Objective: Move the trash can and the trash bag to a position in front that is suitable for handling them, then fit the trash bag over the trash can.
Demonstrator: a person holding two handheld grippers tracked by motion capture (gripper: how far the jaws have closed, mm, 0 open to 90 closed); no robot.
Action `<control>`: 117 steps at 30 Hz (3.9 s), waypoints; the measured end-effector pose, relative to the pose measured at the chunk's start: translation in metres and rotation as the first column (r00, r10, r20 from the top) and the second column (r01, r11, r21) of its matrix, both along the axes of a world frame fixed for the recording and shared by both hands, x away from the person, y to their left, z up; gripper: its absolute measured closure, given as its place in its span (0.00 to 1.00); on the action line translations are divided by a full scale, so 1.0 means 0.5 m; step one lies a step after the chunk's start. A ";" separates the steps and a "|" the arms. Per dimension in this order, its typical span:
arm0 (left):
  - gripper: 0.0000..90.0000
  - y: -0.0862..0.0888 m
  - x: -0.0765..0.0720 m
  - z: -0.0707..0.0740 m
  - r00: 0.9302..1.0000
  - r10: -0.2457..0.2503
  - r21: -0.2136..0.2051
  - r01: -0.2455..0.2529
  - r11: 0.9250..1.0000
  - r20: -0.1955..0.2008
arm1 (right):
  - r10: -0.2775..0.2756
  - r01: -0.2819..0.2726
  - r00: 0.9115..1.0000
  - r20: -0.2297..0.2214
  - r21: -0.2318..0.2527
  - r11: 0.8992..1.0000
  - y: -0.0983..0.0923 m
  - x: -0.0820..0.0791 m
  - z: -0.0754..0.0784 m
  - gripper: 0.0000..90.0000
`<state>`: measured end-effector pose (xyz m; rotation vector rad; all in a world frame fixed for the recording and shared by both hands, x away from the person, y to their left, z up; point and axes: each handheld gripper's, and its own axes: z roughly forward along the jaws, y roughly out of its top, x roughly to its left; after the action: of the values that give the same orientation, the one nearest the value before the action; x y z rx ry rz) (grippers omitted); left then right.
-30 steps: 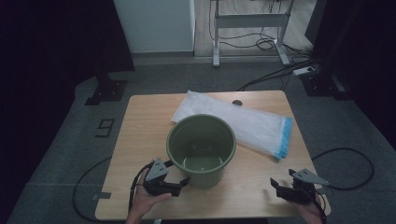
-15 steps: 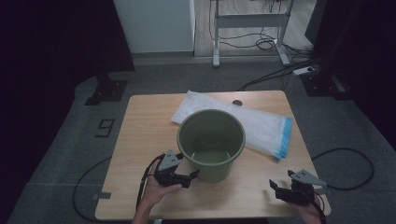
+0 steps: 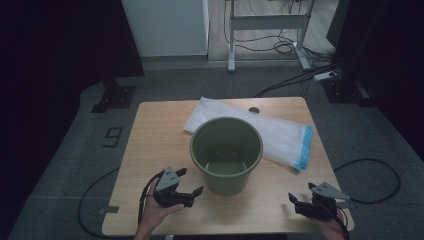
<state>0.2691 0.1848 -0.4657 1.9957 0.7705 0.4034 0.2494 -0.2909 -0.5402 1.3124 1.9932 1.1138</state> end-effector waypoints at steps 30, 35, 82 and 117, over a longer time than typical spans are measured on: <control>0.15 0.102 -0.069 -0.078 0.994 0.087 0.054 -0.084 0.995 -0.064 | 0.024 -0.024 1.000 -0.003 -0.017 1.000 0.007 0.000 -0.003 0.15; 0.15 0.105 -0.070 -0.084 0.993 0.095 0.064 -0.091 0.994 -0.071 | 0.024 -0.024 1.000 0.000 -0.017 1.000 0.007 0.000 -0.003 0.15; 0.15 0.131 -0.064 -0.112 0.987 0.118 0.101 -0.108 0.989 -0.105 | 0.072 -0.074 0.997 -0.016 -0.173 0.982 0.143 0.312 0.004 0.24; 0.16 0.140 -0.062 -0.116 0.985 0.120 0.104 -0.108 0.989 -0.121 | 0.013 -0.024 0.997 -0.081 -0.137 0.990 0.079 0.228 -0.005 0.98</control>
<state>0.2379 0.2546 -0.5236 2.0901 0.9652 0.3896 0.3633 -0.2516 -0.5427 1.2871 2.1037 0.9273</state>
